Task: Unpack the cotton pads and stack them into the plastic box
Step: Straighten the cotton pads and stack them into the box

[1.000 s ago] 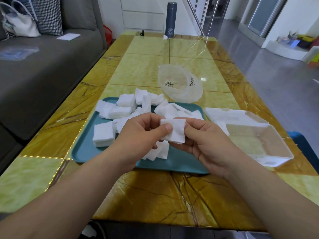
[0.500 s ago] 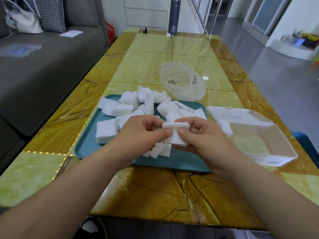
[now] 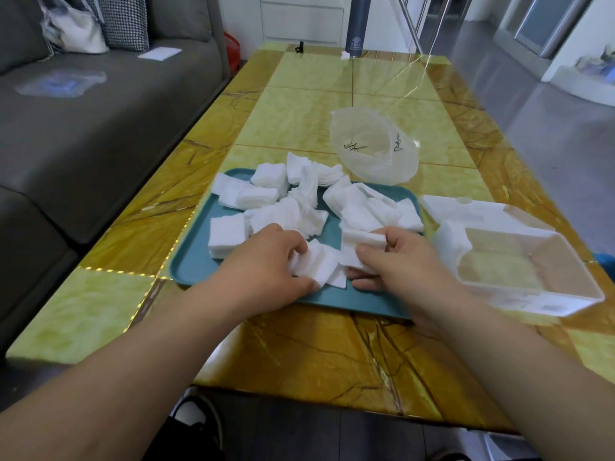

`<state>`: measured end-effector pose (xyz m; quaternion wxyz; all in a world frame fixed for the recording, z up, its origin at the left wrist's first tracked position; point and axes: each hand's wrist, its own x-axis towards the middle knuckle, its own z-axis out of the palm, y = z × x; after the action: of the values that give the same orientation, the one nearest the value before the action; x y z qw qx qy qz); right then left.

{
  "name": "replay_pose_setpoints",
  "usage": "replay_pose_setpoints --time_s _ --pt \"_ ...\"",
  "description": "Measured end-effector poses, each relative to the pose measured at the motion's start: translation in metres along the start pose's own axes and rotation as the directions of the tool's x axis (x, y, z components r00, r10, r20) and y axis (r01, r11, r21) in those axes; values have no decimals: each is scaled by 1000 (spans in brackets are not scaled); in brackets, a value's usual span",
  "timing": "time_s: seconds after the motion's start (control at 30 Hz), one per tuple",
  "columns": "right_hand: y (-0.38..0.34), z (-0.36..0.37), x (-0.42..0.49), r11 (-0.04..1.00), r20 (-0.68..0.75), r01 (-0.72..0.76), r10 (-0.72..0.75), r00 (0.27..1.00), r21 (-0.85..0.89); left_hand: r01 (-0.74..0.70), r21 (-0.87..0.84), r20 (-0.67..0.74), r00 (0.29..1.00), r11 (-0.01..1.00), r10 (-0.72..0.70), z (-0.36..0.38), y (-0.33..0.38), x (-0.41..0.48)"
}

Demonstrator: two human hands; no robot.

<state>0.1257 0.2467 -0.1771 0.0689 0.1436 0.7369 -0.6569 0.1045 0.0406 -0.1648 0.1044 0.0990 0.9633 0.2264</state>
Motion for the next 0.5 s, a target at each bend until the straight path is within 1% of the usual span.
replay_pose_setpoints --time_s 0.07,0.13,0.2,0.27,0.33,0.4,0.47,0.5 --pt "-2 -3 2 997 -63 72 -72 995 -4 -33 -71 1 999 997 33 4 1 1" --pt "-5 -5 0 991 -91 133 -132 987 10 -79 -118 -2 997 990 79 8 5 1" --pt "-7 -5 -3 988 -79 148 -145 986 33 -125 -126 -15 992 984 124 11 10 3" --pt "-7 -3 -6 991 -59 136 -134 989 20 -155 -109 -29 988 982 153 14 13 5" --pt "-5 -3 -6 992 -61 125 -124 990 16 -142 -124 -71 988 982 134 13 14 6" --pt "-3 -5 -4 990 -84 140 -139 987 4 -109 -187 -151 985 976 81 8 12 9" --pt "-4 -8 -2 986 -103 165 -165 981 -7 -78 -294 -240 971 953 6 -1 11 12" --pt "-6 -9 -2 985 -107 175 -174 979 1 -67 -391 -261 964 918 -41 -6 10 13"
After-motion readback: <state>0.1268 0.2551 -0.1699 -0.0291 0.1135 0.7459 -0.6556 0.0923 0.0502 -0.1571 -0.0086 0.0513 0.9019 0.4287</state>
